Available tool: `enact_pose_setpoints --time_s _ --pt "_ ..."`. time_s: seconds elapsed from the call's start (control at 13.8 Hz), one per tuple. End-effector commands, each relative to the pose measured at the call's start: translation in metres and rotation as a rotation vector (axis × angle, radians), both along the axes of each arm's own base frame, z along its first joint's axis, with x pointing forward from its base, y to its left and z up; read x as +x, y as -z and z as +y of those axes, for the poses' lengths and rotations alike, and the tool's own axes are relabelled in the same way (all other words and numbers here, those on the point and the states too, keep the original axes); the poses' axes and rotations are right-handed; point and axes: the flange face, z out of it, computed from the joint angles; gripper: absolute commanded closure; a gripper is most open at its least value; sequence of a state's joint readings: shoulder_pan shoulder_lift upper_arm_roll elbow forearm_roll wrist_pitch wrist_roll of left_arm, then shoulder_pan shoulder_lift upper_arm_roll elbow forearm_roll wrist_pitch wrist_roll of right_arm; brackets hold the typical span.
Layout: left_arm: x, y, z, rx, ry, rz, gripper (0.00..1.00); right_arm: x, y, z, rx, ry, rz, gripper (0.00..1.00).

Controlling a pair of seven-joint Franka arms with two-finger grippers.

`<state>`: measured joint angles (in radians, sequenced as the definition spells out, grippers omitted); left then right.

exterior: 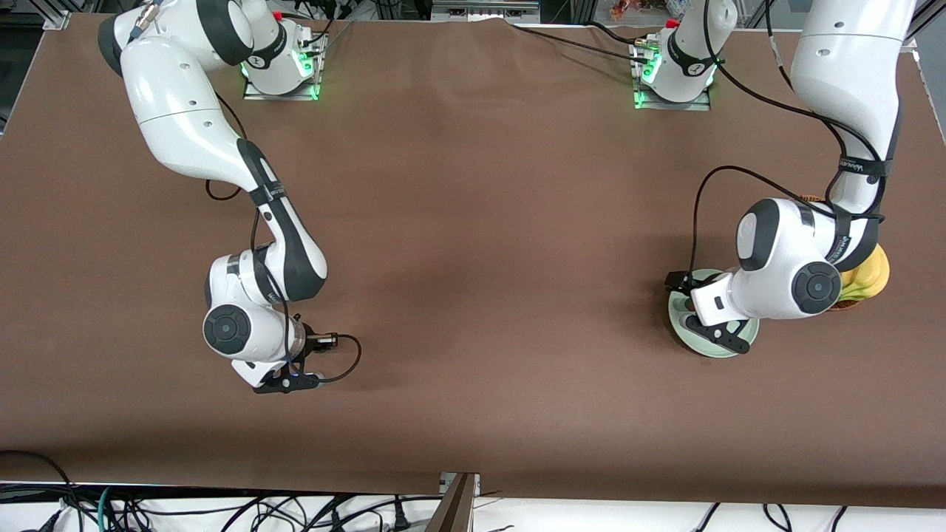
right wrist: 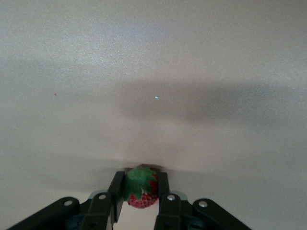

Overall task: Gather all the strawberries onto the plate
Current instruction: 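Place the strawberry on the plate while the right gripper grasps another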

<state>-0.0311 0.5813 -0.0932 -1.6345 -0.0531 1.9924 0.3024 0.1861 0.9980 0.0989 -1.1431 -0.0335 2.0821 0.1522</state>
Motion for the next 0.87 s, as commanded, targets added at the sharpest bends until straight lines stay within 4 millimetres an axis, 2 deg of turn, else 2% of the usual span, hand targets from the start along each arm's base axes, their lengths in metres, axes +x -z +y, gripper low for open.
enact_pose_setpoints --time_s 0.0,0.22,0.36,0.58,0.8 --pt "-0.001 -0.01 -0.03 0.026 -0.081 0.018 0.0 -0.003 -0.003 0.002 -0.003 -0.01 -0.004 0.87" --pt "-0.009 -0.01 -0.067 0.074 -0.173 0.027 0.0 -0.002 -0.009 0.005 0.006 -0.009 -0.013 0.87" --pt "-0.014 -0.008 -0.082 0.098 -0.212 0.044 0.0 -0.003 -0.017 0.018 0.022 -0.014 -0.019 0.87" --pt "-0.015 -0.007 -0.083 0.102 -0.22 0.048 0.0 -0.008 -0.033 0.061 0.039 -0.053 -0.053 0.87" --pt "-0.015 -0.007 -0.084 0.102 -0.22 0.049 0.0 -0.017 -0.042 0.102 0.052 0.037 -0.08 0.87"
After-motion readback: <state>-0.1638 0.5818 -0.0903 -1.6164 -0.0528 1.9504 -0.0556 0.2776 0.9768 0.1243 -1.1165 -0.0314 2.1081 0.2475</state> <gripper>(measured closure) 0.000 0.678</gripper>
